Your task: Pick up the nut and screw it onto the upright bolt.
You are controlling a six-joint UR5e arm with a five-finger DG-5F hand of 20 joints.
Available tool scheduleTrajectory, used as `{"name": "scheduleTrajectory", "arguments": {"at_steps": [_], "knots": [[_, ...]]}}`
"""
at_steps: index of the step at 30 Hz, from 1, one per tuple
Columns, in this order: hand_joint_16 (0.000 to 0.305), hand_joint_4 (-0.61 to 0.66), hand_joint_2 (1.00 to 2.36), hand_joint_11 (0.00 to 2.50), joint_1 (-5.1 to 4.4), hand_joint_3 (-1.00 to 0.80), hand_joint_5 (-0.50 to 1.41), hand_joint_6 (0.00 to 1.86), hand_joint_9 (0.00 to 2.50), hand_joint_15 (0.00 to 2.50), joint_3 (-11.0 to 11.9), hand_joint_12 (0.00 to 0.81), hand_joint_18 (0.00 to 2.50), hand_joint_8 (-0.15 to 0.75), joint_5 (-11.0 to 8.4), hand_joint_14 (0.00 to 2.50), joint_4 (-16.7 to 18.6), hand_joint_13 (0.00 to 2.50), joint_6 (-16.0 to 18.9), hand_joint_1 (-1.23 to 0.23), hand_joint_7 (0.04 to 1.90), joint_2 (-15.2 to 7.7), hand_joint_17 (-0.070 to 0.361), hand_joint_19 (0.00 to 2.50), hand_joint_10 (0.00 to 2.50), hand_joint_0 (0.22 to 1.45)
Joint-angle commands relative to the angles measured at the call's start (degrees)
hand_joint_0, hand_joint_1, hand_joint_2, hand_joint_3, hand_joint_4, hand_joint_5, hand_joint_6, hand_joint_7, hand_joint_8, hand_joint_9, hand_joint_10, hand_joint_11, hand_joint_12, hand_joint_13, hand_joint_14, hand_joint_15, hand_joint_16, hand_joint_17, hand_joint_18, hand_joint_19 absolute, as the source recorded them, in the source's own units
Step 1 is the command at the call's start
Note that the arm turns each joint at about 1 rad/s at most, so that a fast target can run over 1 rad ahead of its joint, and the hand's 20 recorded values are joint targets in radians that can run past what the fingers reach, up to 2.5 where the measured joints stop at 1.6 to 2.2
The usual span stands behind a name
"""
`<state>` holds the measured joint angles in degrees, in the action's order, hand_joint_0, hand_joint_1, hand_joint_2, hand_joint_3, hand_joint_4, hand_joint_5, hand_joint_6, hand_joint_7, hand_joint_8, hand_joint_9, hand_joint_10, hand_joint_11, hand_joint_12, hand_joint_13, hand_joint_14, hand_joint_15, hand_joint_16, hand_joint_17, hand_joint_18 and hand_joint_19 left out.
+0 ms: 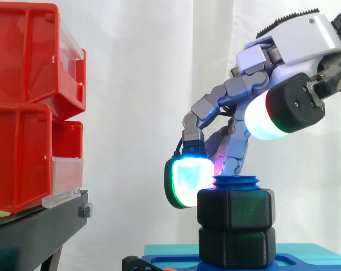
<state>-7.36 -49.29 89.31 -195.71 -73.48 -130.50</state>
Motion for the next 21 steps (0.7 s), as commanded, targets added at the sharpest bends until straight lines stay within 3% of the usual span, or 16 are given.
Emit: {"name": "scheduleTrajectory", "arguments": {"at_steps": [1, 7, 15, 21], "knots": [[0.015, 0.25, 1.00, 0.00, -0.02, -0.50, -0.01, 0.50, 0.91, 0.00, 0.0, 0.172, 0.38, 0.197, 0.17, 0.00, -0.5, 0.73, 0.0, -0.39, 1.02, 0.0, 0.034, 0.00, 0.00, 0.50], [0.014, 0.21, 1.00, 0.00, 0.33, -0.50, 0.02, 0.50, 0.97, 0.00, 0.0, 0.171, 0.42, 0.210, 0.26, 0.00, -1.5, 0.77, 0.0, -0.38, 1.21, 0.1, 0.032, 0.00, 0.00, 0.51], [0.013, 0.16, 1.00, 0.00, 0.68, -0.50, 0.04, 0.50, 1.02, 0.00, -0.1, 0.168, 0.48, 0.210, 0.52, 0.00, -2.0, 0.83, -0.2, -0.38, 1.29, 0.0, 0.030, 0.00, 0.00, 0.51], [0.011, 0.12, 1.00, 0.00, 1.47, -0.50, 0.07, 0.50, 1.12, 0.00, -1.0, 0.152, 0.57, 0.209, 0.96, 0.00, -2.7, 0.90, -1.0, -0.38, 1.38, 0.1, 0.025, 0.00, 0.00, 0.52]]}}
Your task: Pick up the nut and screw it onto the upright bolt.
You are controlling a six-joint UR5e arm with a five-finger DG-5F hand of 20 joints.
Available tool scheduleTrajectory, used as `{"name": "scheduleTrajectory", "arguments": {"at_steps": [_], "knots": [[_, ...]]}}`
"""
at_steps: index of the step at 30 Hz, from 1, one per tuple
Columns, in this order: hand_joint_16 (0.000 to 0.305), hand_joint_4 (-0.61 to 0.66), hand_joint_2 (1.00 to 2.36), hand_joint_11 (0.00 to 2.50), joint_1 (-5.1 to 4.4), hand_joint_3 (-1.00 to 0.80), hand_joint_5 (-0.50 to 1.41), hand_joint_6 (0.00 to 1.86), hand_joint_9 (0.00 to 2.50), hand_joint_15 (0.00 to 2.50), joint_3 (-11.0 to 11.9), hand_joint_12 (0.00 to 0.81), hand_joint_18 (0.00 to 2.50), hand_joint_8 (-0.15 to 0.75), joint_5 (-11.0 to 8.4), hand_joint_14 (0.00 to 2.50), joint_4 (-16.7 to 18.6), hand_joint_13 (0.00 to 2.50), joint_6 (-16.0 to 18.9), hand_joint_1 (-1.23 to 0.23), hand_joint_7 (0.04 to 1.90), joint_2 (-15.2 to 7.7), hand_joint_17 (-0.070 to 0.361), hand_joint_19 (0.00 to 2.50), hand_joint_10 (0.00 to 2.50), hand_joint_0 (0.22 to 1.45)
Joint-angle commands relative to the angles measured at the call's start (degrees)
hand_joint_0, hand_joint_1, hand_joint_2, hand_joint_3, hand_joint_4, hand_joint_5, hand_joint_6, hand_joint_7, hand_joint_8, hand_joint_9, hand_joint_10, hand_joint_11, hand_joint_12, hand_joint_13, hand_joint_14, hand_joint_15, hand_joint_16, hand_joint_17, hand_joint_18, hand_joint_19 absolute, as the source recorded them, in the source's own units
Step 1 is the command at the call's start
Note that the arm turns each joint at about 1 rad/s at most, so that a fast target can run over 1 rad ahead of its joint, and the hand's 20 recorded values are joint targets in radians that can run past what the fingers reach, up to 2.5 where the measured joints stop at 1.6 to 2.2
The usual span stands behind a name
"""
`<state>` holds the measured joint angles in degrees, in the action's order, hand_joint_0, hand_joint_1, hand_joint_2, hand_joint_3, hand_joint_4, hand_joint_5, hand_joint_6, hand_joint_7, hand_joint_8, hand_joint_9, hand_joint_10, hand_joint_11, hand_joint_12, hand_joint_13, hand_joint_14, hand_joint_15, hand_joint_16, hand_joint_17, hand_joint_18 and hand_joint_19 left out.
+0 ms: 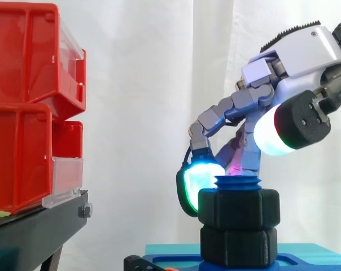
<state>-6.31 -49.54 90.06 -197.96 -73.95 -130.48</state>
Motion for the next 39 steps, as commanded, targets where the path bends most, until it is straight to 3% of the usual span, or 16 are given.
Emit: {"name": "scheduleTrajectory", "arguments": {"at_steps": [1, 4, 13, 17, 18, 27, 39], "knots": [[0.011, 0.12, 1.00, 0.00, 0.42, -0.50, 0.08, 0.50, 1.13, 0.00, -0.7, 0.152, 0.59, 0.210, 0.20, 0.00, -0.5, 0.90, -0.5, -0.38, 1.39, 0.1, 0.024, 0.00, 0.00, 0.52], [0.010, 0.09, 1.00, 0.00, 0.95, -0.50, 0.09, 0.50, 1.18, 0.00, -2.3, 0.138, 0.69, 0.202, 0.20, 0.00, -0.3, 0.97, -0.6, -0.39, 1.42, 0.0, 0.022, 0.04, 0.00, 0.52], [0.013, 0.14, 1.00, 0.00, 2.27, -0.50, 0.05, 0.50, 1.17, 0.00, -2.1, 0.147, 0.68, 0.217, 0.90, 0.00, -0.6, 0.97, -1.1, -0.39, 1.34, 0.1, 0.029, 0.06, 0.00, 0.51], [0.014, 0.19, 1.00, 0.00, 2.97, -0.50, 0.02, 0.50, 1.17, 0.00, -2.1, 0.149, 0.67, 0.219, 1.78, 0.00, -0.6, 0.96, -1.4, -0.38, 1.23, 0.1, 0.032, 0.07, 0.00, 0.51], [0.015, 0.20, 1.00, 0.00, 3.59, -0.50, 0.01, 0.50, 1.16, 0.00, -2.0, 0.152, 0.66, 0.218, 2.92, 0.00, -0.6, 0.95, -1.6, -0.38, 1.19, 0.1, 0.033, 0.07, 0.00, 0.51], [0.017, 0.22, 1.00, 0.00, 4.56, -0.50, -0.04, 0.50, 1.11, 0.00, -1.7, 0.163, 0.63, 0.219, 3.54, 0.00, -1.4, 0.92, -3.3, -0.39, 0.97, 0.6, 0.038, 0.07, 0.00, 0.51], [0.021, 0.21, 1.00, 0.00, 5.43, -0.50, -0.10, 0.50, 0.82, 0.00, -1.7, 0.229, 0.36, 0.215, 3.54, 0.00, -5.5, 0.68, -6.7, -0.40, 0.86, 4.4, 0.047, 0.00, 0.00, 0.50]]}}
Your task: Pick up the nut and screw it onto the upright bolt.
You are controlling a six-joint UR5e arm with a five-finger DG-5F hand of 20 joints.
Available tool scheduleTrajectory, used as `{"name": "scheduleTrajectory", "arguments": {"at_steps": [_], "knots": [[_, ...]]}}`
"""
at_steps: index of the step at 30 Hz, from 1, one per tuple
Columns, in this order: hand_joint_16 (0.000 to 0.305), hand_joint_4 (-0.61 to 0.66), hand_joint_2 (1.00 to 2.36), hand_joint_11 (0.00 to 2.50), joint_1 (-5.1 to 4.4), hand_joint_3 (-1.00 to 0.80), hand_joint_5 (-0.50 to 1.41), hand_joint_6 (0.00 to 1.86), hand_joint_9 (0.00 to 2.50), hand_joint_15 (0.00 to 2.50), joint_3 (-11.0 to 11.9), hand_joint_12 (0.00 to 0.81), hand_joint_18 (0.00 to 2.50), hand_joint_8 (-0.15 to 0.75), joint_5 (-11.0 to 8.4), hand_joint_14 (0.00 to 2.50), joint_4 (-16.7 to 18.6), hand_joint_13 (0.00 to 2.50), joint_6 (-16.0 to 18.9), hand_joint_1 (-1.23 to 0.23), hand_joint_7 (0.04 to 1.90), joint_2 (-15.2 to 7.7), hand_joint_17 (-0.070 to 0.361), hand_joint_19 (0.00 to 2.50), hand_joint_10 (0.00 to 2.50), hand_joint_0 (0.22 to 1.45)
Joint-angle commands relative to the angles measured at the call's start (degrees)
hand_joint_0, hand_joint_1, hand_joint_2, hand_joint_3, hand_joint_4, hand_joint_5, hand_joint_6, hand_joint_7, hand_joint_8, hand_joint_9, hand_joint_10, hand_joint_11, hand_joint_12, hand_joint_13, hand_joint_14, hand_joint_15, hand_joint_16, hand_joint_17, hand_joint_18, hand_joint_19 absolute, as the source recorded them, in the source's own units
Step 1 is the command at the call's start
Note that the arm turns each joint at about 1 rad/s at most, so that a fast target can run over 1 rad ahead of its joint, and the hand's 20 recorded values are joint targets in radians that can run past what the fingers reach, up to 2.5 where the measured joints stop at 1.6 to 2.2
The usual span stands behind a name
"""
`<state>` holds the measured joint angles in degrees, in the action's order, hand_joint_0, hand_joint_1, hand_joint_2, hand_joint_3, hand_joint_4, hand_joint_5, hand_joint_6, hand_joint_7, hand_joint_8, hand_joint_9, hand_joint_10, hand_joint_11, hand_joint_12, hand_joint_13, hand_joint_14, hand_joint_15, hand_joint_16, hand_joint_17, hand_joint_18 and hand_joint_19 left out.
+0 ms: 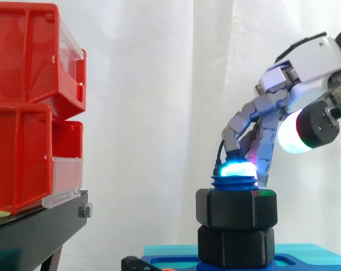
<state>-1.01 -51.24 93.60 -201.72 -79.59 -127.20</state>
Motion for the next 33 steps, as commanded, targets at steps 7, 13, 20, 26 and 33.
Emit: {"name": "scheduleTrajectory", "arguments": {"at_steps": [7, 13, 20, 26, 33], "knots": [[0.027, 0.20, 1.00, 0.00, -0.22, -0.50, -0.15, 0.50, 0.56, 0.00, -2.0, 0.271, 0.09, 0.201, -0.79, 0.00, -7.5, 0.44, -4.3, -0.40, 0.65, 4.4, 0.060, 0.00, 0.00, 0.51], [0.033, 0.19, 1.00, 0.00, -0.84, -0.50, -0.18, 0.50, 0.34, 0.00, -12.0, 0.308, 0.00, 0.202, -3.60, 0.00, -1.4, 0.29, -3.4, -0.40, 0.60, 10.4, 0.073, 0.00, 0.00, 0.51], [0.036, 0.18, 1.00, 0.00, -1.28, -0.50, -0.20, 0.50, 0.24, 0.00, -14.2, 0.324, 0.00, 0.199, -4.57, 0.00, 3.6, 0.18, -1.3, -0.40, 0.60, 11.5, 0.081, 0.00, 0.00, 0.50], [0.040, 0.15, 1.00, 0.00, -1.28, -0.50, -0.21, 0.50, 0.16, 0.00, -14.3, 0.339, 0.00, 0.202, -4.39, 0.00, 3.4, 0.11, -0.5, -0.40, 0.61, 11.5, 0.090, 0.00, 0.00, 0.49], [0.042, 0.11, 1.00, 0.00, -1.19, -0.50, -0.22, 0.50, 0.15, 0.00, -14.3, 0.342, 0.00, 0.195, -4.48, 0.00, 3.4, 0.10, 1.5, -0.38, 0.62, 11.5, 0.094, 0.00, 0.00, 0.48]]}}
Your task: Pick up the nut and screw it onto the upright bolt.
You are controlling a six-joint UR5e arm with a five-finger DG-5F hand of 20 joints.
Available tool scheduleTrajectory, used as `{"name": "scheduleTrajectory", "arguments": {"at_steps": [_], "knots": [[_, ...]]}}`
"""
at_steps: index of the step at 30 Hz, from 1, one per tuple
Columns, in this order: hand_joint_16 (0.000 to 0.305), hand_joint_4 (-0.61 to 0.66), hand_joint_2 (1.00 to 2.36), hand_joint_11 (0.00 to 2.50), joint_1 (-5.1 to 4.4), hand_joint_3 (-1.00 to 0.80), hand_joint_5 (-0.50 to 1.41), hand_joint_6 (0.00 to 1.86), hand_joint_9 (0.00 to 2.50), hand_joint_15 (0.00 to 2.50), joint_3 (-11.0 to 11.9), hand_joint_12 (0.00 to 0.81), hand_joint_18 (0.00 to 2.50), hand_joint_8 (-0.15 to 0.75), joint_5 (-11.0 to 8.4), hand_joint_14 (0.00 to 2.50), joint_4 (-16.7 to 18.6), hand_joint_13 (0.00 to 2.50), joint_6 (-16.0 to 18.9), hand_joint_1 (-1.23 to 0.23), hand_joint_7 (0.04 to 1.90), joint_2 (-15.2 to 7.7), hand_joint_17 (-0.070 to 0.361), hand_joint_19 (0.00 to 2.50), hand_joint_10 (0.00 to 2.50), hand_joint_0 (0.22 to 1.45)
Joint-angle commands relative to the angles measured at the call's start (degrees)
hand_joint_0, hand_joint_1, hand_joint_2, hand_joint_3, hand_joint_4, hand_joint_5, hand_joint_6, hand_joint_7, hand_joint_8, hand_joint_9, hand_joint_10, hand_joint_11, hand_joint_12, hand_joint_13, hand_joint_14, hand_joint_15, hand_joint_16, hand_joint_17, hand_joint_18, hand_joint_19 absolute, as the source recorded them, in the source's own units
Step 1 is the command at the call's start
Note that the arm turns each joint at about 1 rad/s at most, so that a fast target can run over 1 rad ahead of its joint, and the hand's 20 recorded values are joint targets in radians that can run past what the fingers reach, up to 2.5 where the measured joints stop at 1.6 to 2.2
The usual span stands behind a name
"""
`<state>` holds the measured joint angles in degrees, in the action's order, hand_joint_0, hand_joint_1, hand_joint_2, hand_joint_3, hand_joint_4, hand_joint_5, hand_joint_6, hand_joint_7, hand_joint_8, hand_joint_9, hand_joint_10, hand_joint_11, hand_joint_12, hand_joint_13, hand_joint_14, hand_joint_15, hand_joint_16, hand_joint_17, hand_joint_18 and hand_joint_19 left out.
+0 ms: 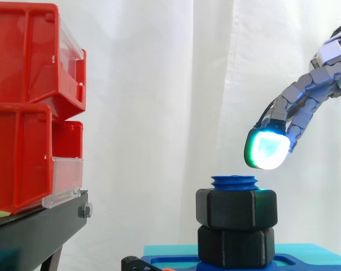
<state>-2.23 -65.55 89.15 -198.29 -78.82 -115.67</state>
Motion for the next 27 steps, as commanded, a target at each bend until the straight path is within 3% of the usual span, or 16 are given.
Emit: {"name": "scheduleTrajectory", "arguments": {"at_steps": [1, 13, 27], "knots": [[0.042, 0.10, 1.00, 0.00, 0.04, -0.50, -0.22, 0.50, 0.14, 0.00, 0.0, 0.342, 0.00, 0.193, -0.12, 0.00, 0.0, 0.09, 1.2, -0.37, 0.62, 0.0, 0.094, 0.00, 0.00, 0.48], [0.045, 0.08, 1.00, 0.00, -0.05, -0.50, -0.22, 0.50, 0.07, 0.00, -0.1, 0.351, 0.00, 0.191, -0.03, 0.00, 0.0, 0.05, 2.2, -0.33, 0.72, 0.0, 0.100, 0.00, 0.00, 0.46], [0.045, 0.11, 1.00, 0.00, -0.05, -0.50, -0.22, 0.50, 0.08, 0.00, -0.1, 0.347, 0.00, 0.192, -0.03, 0.00, 0.0, 0.06, 2.2, -0.34, 0.68, 0.0, 0.100, 0.00, 0.00, 0.47]]}}
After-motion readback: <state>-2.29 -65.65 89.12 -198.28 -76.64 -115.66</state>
